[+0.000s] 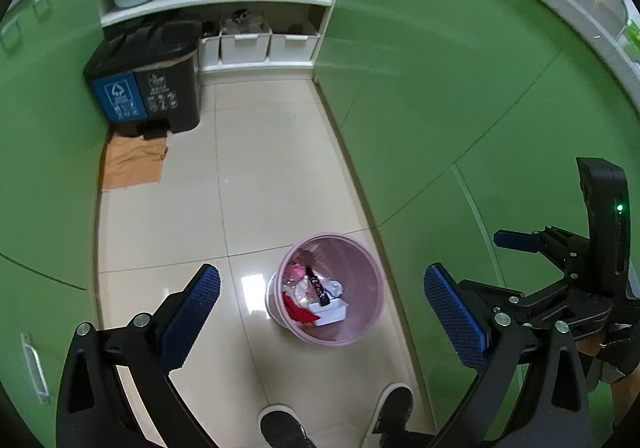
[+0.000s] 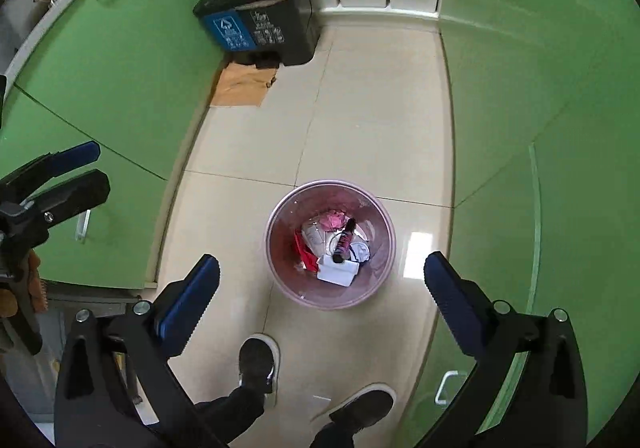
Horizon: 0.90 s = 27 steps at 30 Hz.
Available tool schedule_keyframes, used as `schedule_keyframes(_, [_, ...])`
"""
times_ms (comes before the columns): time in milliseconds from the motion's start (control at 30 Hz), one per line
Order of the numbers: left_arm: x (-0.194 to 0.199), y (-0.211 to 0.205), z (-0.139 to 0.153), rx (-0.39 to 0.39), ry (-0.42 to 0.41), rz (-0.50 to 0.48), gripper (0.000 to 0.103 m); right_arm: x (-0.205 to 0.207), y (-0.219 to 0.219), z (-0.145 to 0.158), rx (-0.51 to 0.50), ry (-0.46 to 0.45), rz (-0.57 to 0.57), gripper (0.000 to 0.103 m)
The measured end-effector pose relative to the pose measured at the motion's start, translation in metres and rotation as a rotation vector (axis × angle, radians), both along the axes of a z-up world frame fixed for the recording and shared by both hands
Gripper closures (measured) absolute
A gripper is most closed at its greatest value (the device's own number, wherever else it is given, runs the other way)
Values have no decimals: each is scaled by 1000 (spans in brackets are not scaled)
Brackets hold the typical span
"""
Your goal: Collect trash
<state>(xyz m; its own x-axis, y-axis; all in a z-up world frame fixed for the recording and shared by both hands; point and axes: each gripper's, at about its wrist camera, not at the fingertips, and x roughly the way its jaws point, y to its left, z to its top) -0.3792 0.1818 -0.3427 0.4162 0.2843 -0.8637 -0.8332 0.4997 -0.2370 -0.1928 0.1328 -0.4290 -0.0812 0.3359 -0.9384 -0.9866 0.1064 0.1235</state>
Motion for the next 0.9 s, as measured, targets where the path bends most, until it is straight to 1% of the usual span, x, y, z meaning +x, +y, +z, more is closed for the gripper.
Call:
schedule_keyframes(33, [3,-4,15,2,-1,-10,5,0,-4,12,4,3,-6,3])
schedule_keyframes(67, [5,-7,26,5,-1,-17,5,0,-9,34,10,5,-17,3])
schedule_keyframes(133, [10,-15,60,12,-4,-36,5,0,-19,70,28,-1,-34,3])
schedule_keyframes(167, [13,-19,77,16,-5,-45,5,2,-25,94,38,-6,-46,3])
schedule_keyframes(200, [17,-24,99,22,-7,-57,5,4,-32,119,47,-6,-58,3])
schedule_keyframes(233, [20,-27,116,26,-9,-66,5,6,-36,135,53,-9,-67,3])
schedule_keyframes(267, [23,-30,133,32,-12,-74,5,10,-42,162,66,-18,-81,3])
schedule_keyframes(300, [29,-35,158,41,-18,-88,5,13,-47,180,74,-24,-92,3])
schedule_keyframes(333, [34,-39,176,47,-22,-97,5,16,-52,199,83,-29,-105,3])
schedule_keyframes(367, [39,-42,192,53,-26,-108,5,21,-58,221,95,-36,-120,3])
schedule_keyframes(433, [53,-49,222,59,-36,-134,5,29,-71,255,115,-50,-148,3])
schedule_keyframes(533, [78,-64,257,76,-45,-189,5,47,-98,306,148,-74,-202,3])
schedule_keyframes(667, [115,-84,297,109,-74,-258,5,73,-131,351,186,-104,-268,3])
schedule_keyframes(733, [131,-94,311,122,-85,-287,5,90,-152,371,206,-123,-305,3])
schedule_keyframes(900, [183,-125,334,155,-96,-376,5,132,-201,393,232,-148,-385,3])
